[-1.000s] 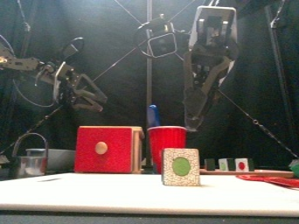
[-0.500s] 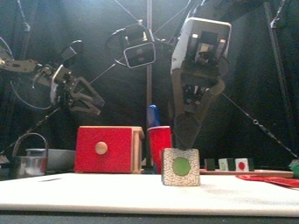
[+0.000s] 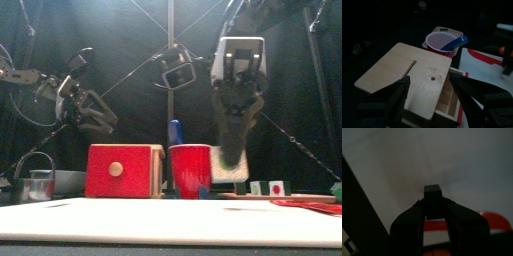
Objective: Place sushi on board then cut the sushi with the knife then place the pieces on the plate
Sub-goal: Place the 4 sushi pieces on the plate
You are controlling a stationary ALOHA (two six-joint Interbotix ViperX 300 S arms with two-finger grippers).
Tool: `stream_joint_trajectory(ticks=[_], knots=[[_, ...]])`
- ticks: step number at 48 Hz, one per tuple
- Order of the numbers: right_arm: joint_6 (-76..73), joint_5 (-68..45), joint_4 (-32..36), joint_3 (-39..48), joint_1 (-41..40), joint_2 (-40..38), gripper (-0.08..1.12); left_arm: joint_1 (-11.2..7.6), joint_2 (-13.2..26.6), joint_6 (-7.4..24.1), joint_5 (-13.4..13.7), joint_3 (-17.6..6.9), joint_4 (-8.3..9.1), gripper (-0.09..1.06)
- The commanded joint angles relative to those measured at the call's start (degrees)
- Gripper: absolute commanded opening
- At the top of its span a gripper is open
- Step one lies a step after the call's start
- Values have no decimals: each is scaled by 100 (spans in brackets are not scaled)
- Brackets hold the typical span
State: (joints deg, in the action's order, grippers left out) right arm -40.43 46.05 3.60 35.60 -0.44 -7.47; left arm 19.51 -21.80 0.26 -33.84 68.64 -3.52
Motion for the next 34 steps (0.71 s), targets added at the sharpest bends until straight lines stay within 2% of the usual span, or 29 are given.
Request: stream_joint_trajectory(ticks=[1, 8, 12, 22, 34], knots=[[-1266, 132, 387, 940, -580, -1266, 52, -9, -18, 9, -35, -123, 0, 96], [-2540, 299, 1028, 1890, -1441, -2232, 52, -9, -35, 18, -26, -132, 53, 96], [-2874, 158, 1301, 2145, -1934, -2382, 52, -18, -35, 18, -26, -141, 62, 96], [-2865, -747, 1652, 2268, -3173, -1863, 54, -18, -53, 18, -35, -158, 229, 96], [-2716, -1222, 1714, 2197, -3604, -1055, 70, -70, -97, 18, -26, -246, 404, 96]])
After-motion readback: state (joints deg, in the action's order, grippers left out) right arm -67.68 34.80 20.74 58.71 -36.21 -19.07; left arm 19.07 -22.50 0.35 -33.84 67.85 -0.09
